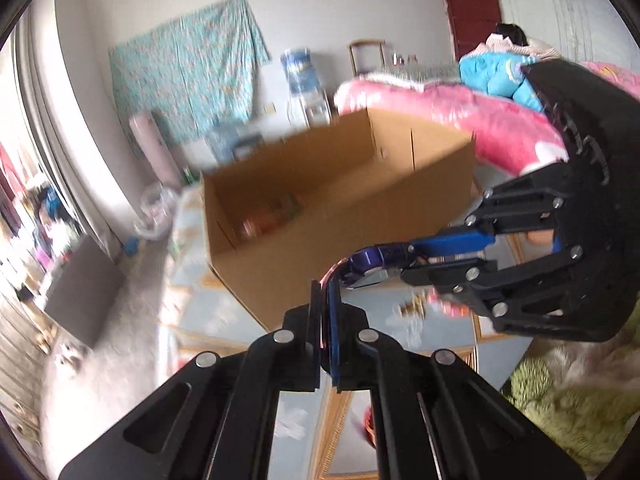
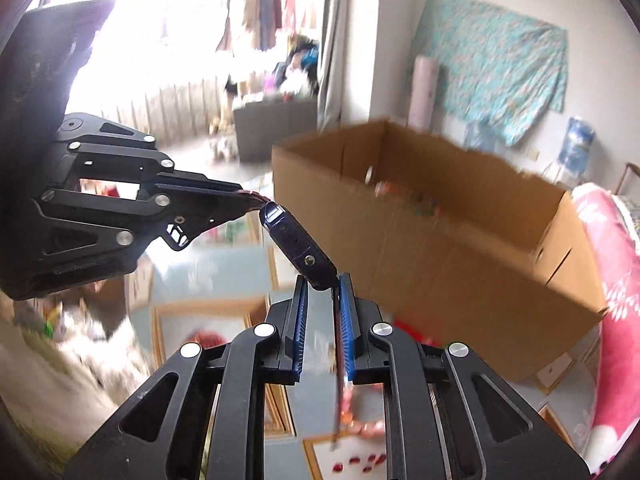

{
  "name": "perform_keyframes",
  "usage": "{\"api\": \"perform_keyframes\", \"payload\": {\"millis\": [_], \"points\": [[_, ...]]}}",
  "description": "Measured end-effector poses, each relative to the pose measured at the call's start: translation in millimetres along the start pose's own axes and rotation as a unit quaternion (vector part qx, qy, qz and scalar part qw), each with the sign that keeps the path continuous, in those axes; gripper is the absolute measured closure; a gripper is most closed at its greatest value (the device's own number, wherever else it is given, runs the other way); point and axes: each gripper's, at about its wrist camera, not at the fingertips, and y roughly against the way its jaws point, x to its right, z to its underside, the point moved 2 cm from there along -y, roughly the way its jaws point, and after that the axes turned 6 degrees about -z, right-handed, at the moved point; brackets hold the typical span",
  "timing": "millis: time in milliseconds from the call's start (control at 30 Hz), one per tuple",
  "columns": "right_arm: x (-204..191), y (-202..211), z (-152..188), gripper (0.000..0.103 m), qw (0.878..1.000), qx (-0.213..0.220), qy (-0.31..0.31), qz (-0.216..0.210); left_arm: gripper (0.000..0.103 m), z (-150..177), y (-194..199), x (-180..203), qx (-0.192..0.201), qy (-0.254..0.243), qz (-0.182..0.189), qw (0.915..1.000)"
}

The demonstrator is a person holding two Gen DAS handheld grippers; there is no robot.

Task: Organize jewelry
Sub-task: 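Carry the watch into the box with both tools and open both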

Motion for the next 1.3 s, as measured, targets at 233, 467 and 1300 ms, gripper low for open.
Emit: {"api": "perform_keyframes", "payload": {"millis": [233, 467, 1300], "points": [[1.5, 15.3, -37.5, 0.089, 0.996, 0.09, -0.009, 0.013, 0.1, -39.4, 40.7, -7.7, 0.08, -0.035, -0.048, 0.995], [20.2, 35.0, -77.0, 0.089, 0.989, 0.136, 0.03, 0.059, 0.1, -75.8, 54.5, -18.4, 0.138, -0.056, -0.066, 0.9866], [194.6, -151.8, -83.4, 0.092, 0.937, -0.341, -0.013, -0.073, 0.1, -125.7, -262.8, -33.8, -0.292, 0.099, 0.198, 0.9303]]}}
